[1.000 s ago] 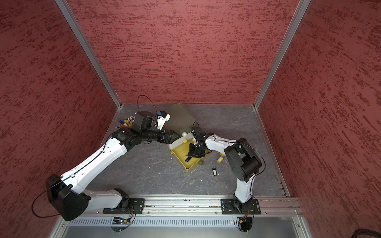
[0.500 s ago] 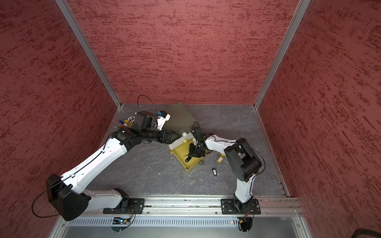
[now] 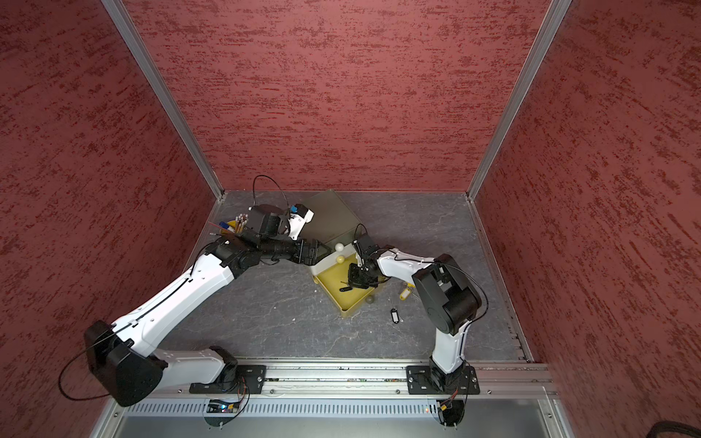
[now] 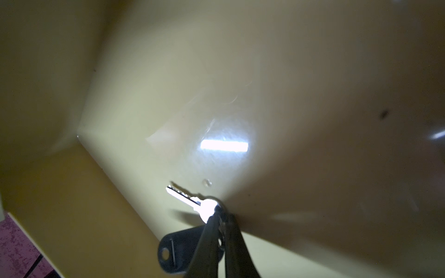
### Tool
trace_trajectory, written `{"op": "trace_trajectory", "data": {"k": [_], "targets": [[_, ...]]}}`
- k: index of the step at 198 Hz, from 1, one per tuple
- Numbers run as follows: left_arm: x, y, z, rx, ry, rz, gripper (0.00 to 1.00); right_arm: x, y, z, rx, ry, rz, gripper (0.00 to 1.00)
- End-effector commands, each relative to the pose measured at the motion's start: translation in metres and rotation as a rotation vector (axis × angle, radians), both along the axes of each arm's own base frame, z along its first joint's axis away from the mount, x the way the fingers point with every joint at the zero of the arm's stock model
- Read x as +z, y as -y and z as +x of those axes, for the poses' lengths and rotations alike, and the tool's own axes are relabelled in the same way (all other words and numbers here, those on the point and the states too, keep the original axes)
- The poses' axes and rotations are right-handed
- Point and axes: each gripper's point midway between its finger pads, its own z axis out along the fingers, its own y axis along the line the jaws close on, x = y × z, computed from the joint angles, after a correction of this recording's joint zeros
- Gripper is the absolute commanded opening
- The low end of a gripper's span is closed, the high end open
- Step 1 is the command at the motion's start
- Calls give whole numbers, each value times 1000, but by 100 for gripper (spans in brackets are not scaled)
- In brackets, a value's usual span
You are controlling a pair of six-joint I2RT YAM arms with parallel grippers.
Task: Take the keys out of the drawer
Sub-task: Pick up the key from the drawer.
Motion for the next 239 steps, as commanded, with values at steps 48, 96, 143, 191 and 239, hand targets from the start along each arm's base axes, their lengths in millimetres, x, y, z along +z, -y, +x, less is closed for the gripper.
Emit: {"op": "trace_trajectory", "data": {"k": [48, 96, 143, 191, 239], "targets": [[-7, 2, 2, -2, -13, -17, 100, 26, 9, 6, -15, 96, -29, 5], [-2, 1, 1, 4, 7, -32, 100, 57, 13, 7, -31, 154, -16, 4], [9, 1, 0, 5, 43, -53, 100, 89, 24, 2, -42, 205, -18, 4], [21, 3, -5, -9, 91, -79, 100, 119, 39, -13, -56, 251, -14, 4], [29, 11, -18, -49, 145, -99, 100, 143, 53, -29, -69, 276, -10, 4]]}}
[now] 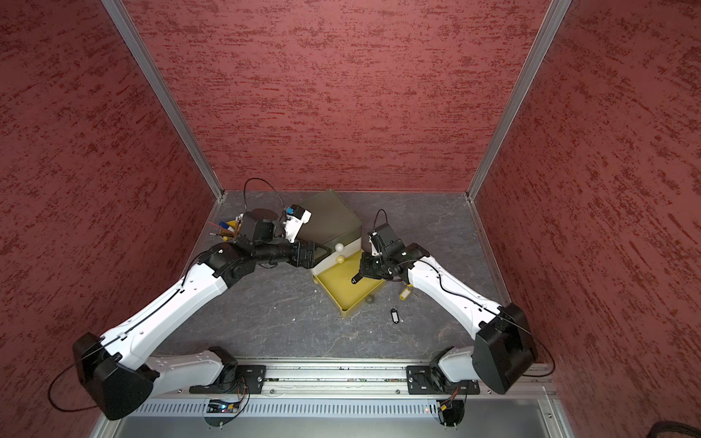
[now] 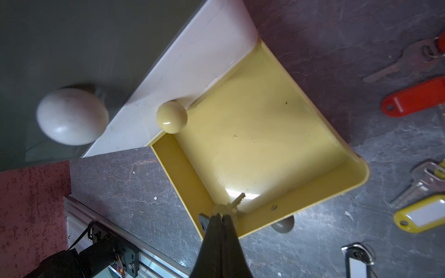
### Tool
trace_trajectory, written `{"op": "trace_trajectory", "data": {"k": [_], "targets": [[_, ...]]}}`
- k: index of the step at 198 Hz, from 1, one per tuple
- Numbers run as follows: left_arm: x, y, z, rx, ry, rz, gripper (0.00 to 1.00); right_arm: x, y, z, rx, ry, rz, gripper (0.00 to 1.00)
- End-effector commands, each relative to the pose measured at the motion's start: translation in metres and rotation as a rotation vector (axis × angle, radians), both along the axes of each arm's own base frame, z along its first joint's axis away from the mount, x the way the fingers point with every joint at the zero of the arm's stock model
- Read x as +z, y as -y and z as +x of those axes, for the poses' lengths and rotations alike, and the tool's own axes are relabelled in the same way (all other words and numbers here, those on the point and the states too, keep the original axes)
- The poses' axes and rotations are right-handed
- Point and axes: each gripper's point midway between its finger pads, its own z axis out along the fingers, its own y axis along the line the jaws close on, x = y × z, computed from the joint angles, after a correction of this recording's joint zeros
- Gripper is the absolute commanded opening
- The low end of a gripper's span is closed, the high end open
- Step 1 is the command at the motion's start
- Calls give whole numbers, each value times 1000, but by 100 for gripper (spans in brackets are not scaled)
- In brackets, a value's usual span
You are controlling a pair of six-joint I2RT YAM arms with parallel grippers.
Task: Take the keys out of the drawer
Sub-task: Pick up the key from the drawer.
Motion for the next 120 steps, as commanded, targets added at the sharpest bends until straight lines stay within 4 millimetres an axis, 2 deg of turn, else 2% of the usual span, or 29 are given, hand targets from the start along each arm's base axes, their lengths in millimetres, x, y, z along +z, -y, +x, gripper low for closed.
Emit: {"op": "trace_trajectory", "data": {"k": [1, 55, 120], "targets": [[10, 5, -5, -21, 61, -20, 100, 7, 13, -11, -11, 5, -36, 4], [8, 19, -21, -77, 87, -19, 100, 28, 25, -28, -20, 21, -29, 3], [1, 41, -41, -160, 98, -7, 100, 29, 40, -50, -28, -7, -39, 3]]}}
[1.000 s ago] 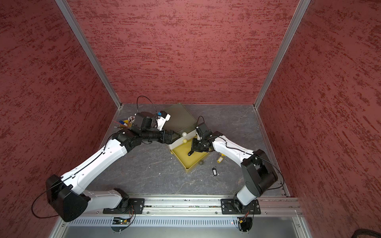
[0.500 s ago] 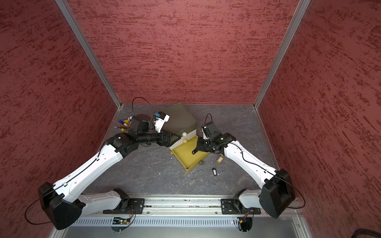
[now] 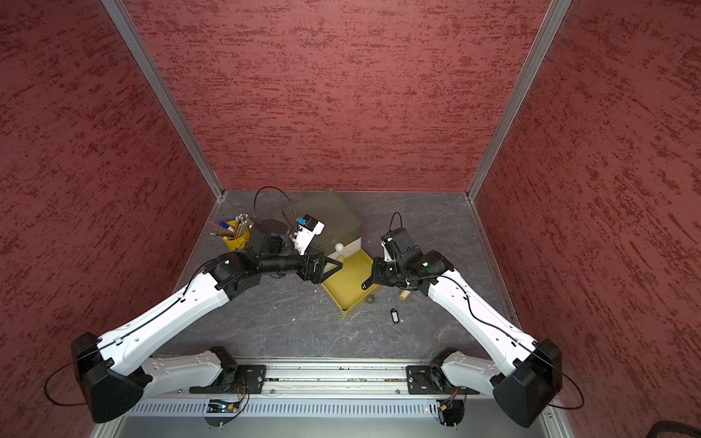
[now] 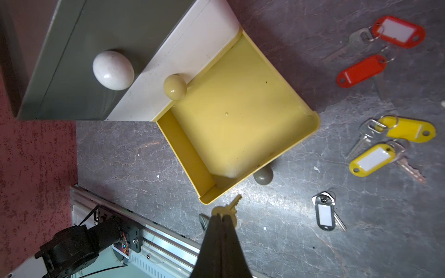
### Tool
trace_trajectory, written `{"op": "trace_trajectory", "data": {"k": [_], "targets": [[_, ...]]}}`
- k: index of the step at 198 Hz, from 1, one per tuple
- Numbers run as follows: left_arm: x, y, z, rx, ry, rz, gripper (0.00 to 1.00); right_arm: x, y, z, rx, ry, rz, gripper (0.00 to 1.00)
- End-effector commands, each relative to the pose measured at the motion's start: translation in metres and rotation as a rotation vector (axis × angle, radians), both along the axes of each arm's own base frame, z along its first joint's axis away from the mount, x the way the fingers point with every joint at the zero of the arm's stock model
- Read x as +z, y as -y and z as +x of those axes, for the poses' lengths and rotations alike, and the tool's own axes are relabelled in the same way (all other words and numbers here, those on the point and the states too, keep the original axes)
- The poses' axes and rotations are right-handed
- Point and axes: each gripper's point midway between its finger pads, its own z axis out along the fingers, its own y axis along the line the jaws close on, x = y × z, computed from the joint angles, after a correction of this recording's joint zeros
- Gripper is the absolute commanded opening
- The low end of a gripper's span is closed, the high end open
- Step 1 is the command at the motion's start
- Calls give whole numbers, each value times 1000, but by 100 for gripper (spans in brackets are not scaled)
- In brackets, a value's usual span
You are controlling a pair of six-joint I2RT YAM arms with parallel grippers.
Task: Take the keys out of the drawer
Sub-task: Pick up the key from the drawer, then place the key at the center of the board.
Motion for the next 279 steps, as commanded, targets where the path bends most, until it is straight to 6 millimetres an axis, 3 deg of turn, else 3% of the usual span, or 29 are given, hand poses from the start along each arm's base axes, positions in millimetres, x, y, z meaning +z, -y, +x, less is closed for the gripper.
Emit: {"op": "trace_trajectory", "data": {"k": [1, 86, 151, 279], "targets": [[0, 6, -4, -25, 36, -2, 100, -5, 10, -13, -11, -25, -31, 3], [-24, 31, -28, -116, 6, 31, 100, -25, 28, -40, -19, -127, -86, 2], [-41, 44, -45, -168, -24, 57, 100, -43, 29, -50, -38, -182, -76, 2], [-54, 45, -57, -187, -42, 90, 100, -95, 21, -63, -61, -288, -44, 2]]}}
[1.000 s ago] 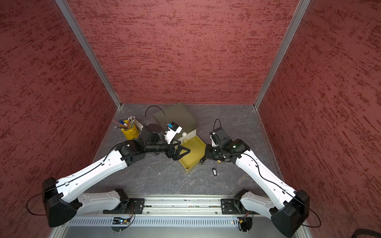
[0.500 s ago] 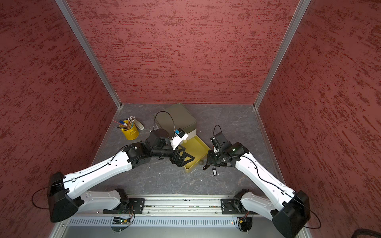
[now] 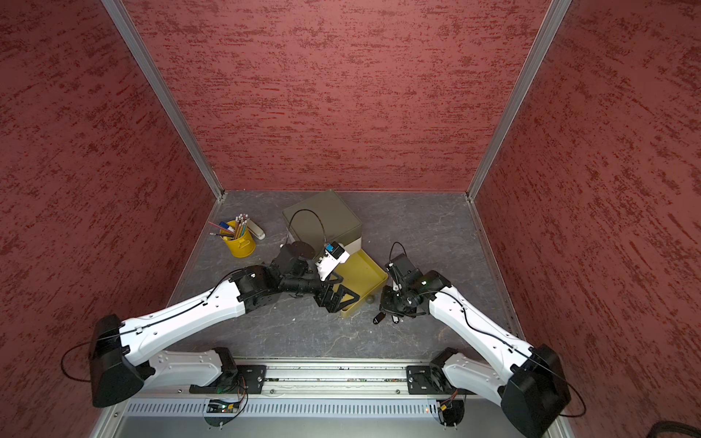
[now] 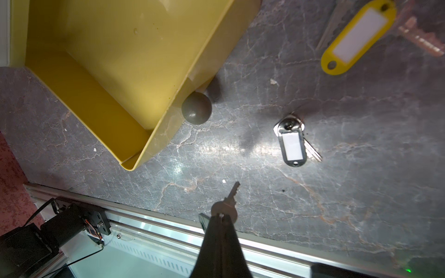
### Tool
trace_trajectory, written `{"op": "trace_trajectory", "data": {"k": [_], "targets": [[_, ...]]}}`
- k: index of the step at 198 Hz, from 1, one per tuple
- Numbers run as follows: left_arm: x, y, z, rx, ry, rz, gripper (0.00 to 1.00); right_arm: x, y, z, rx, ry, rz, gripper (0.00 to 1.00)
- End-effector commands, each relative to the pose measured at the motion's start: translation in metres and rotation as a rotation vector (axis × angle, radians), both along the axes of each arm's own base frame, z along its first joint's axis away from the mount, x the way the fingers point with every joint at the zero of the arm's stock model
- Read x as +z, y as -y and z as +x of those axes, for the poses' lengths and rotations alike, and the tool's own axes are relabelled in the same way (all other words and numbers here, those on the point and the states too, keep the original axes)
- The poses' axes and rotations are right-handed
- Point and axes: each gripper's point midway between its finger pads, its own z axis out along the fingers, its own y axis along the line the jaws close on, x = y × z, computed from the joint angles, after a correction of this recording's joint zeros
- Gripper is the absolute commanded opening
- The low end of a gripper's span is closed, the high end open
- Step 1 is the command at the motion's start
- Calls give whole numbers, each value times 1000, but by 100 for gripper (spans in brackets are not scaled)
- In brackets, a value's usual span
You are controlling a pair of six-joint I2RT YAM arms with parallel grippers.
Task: Take the keys out of the drawer
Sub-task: Place the key at the center of the board.
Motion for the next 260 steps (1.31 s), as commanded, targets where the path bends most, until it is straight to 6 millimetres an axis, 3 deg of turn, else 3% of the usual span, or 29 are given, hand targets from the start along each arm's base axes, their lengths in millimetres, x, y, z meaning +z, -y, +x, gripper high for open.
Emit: {"op": "trace_trajectory", "data": {"k": [1, 137, 260], "targets": [[-5, -1, -1, -1, 10, 14, 100, -4, -10, 3, 0, 6, 35, 2], [-13, -2, -3, 0, -3, 24, 100, -42, -16, 5, -9, -53, 24, 2], [-12, -5, -5, -1, -2, 34, 100, -60, -20, 12, -7, -75, 6, 2]]}}
